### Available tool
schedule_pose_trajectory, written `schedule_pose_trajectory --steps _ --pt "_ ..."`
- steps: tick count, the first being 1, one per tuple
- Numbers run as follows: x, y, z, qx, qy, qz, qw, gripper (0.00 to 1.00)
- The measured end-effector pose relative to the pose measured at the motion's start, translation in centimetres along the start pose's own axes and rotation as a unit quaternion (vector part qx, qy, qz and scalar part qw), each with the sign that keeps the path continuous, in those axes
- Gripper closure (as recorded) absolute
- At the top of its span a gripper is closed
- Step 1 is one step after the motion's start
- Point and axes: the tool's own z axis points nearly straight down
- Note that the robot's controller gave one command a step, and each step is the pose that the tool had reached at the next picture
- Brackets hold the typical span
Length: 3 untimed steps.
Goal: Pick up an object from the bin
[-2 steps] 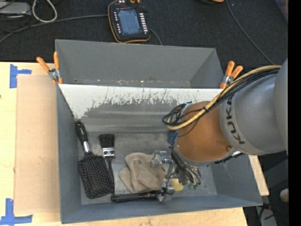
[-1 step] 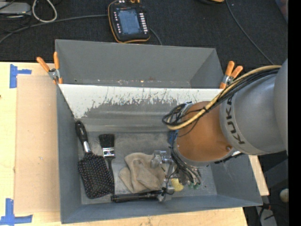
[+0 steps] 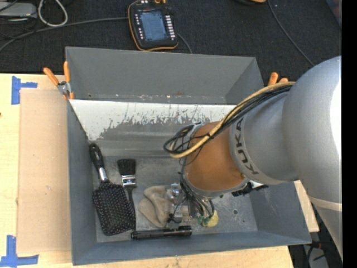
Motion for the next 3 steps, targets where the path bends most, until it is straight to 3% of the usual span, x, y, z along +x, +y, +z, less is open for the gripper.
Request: schedule_pose_trajectory --steps 1,2,3 --pt "0.0 0.0 0.0 0.000 0.0000 0.000 1.0000 1.00" --pt "0.5 -1.4 0.2 -0.005 -0.0090 -0.031 0.9995 1.00" --pt "0.4 -7.6 0.2 -0.005 -0.0103 0.003 0.9999 1.00"
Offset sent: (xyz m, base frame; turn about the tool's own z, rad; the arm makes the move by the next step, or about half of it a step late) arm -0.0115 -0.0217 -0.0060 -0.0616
